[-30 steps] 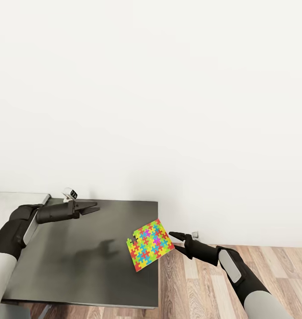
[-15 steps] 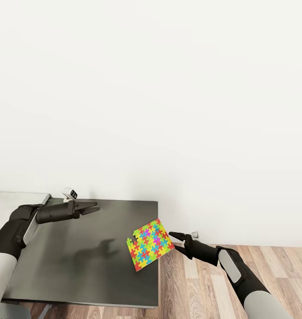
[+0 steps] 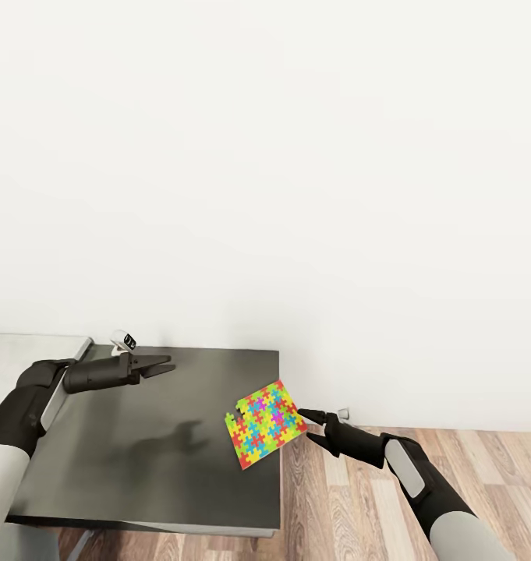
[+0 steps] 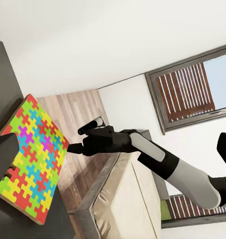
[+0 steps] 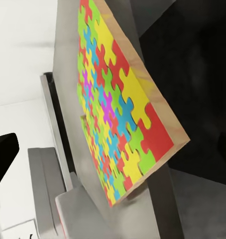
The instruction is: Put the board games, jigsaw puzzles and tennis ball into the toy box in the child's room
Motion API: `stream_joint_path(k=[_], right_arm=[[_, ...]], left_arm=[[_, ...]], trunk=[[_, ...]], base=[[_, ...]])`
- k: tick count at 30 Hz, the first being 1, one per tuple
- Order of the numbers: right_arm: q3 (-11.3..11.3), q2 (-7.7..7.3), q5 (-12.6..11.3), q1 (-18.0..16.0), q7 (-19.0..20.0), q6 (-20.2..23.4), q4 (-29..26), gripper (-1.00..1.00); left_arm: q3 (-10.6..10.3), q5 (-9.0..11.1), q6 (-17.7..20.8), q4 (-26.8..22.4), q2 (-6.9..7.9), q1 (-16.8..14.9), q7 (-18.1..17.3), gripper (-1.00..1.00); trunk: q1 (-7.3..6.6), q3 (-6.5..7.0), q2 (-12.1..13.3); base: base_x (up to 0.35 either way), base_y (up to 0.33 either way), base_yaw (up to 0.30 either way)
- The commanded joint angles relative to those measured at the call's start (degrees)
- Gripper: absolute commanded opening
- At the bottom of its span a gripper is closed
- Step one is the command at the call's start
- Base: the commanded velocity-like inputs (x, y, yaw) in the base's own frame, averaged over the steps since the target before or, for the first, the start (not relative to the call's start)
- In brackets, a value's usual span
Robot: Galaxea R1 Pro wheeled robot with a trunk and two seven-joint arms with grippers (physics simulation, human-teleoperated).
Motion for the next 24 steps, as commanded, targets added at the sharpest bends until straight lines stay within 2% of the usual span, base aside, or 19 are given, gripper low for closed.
stream_joint_path(k=[1, 20, 24], right_arm=[[-0.1, 0.0, 0.0, 0.0, 0.1, 0.3, 0.0, 1.0], [-0.1, -0.05, 0.0, 0.0, 0.1, 0.2, 0.1, 1.0], [-0.1, -0.05, 0.0, 0.0, 0.2, 0.2, 0.1, 1.0]], left_arm=[[0.0, 0.0, 0.6, 0.0, 0.02, 0.0, -0.2, 1.0], [0.0, -0.1, 0.6, 0.0, -0.07, 0.0, -0.2, 1.0], [0.0, -0.1, 0.6, 0.0, -0.07, 0.0, -0.2, 1.0]], trunk=[[0.01, -0.06, 0.0], [0.01, -0.06, 0.0], [0.89, -0.77, -1.7]], base=[[-0.004, 0.001, 0.0], [-0.001, 0.028, 0.0], [0.0, 0.001, 0.0]])
